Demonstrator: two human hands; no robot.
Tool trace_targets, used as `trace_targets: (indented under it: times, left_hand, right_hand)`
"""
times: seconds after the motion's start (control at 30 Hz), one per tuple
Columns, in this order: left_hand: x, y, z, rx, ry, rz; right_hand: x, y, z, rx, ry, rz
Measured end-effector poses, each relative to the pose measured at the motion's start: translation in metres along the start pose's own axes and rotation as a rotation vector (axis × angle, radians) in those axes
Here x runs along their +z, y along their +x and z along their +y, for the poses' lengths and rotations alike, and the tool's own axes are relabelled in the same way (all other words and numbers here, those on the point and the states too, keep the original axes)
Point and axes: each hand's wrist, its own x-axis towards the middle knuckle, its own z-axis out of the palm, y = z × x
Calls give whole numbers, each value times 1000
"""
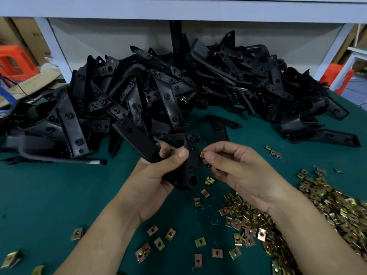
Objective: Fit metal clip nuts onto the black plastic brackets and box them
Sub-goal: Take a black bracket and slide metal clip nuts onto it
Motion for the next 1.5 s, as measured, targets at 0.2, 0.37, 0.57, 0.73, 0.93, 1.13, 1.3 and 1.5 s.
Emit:
trace_targets:
  times: [0.2,0.37,0.57,0.73,0.93,1.13,1.3,1.5]
  left_hand:
    - [0,-1,0,-27,55,-40]
    - [1,-3,0,-34,30,-87]
    - [2,-3,0,-53,45,-74]
    - [1,-4,-1,-89,95,-115]
    - [2,-4,-1,-29,47,-106]
    - [-2,1,1,-19,-46,-51]
    - [-3,2,5,-4,-114,33]
    - [-2,2,7,-16,-141,66]
  right_hand:
    - [2,-2,-1,-27,-6,-14]
    - [3,-1,1,-49,-4,11]
    - [5,0,2,-67,49,-3]
    - [6,0,4,-34,84,-2]
    - [5,-2,-1,-25,116,-7]
    - [0,1,1,-49,169,86]
    - [-3,1,3,-33,156,83]
    - [-3,2,4,-24,140,33]
